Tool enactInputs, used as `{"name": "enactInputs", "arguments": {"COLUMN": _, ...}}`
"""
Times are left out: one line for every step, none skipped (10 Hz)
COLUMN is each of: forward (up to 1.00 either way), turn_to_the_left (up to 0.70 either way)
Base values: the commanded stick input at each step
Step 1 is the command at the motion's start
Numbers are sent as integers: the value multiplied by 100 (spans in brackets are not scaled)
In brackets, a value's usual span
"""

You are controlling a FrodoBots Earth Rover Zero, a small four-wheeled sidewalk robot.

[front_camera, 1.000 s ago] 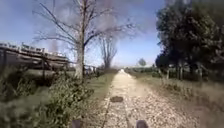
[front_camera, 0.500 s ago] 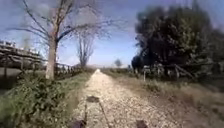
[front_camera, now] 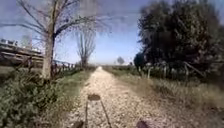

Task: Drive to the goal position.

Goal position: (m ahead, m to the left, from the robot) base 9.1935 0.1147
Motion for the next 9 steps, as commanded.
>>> {"name": "enactInputs", "arguments": {"forward": 70, "turn_to_the_left": 6}}
{"name": "enactInputs", "arguments": {"forward": 70, "turn_to_the_left": 15}}
{"name": "enactInputs", "arguments": {"forward": 70, "turn_to_the_left": 11}}
{"name": "enactInputs", "arguments": {"forward": 70, "turn_to_the_left": 0}}
{"name": "enactInputs", "arguments": {"forward": 70, "turn_to_the_left": 0}}
{"name": "enactInputs", "arguments": {"forward": 70, "turn_to_the_left": 0}}
{"name": "enactInputs", "arguments": {"forward": 70, "turn_to_the_left": 0}}
{"name": "enactInputs", "arguments": {"forward": 70, "turn_to_the_left": 0}}
{"name": "enactInputs", "arguments": {"forward": 70, "turn_to_the_left": 0}}
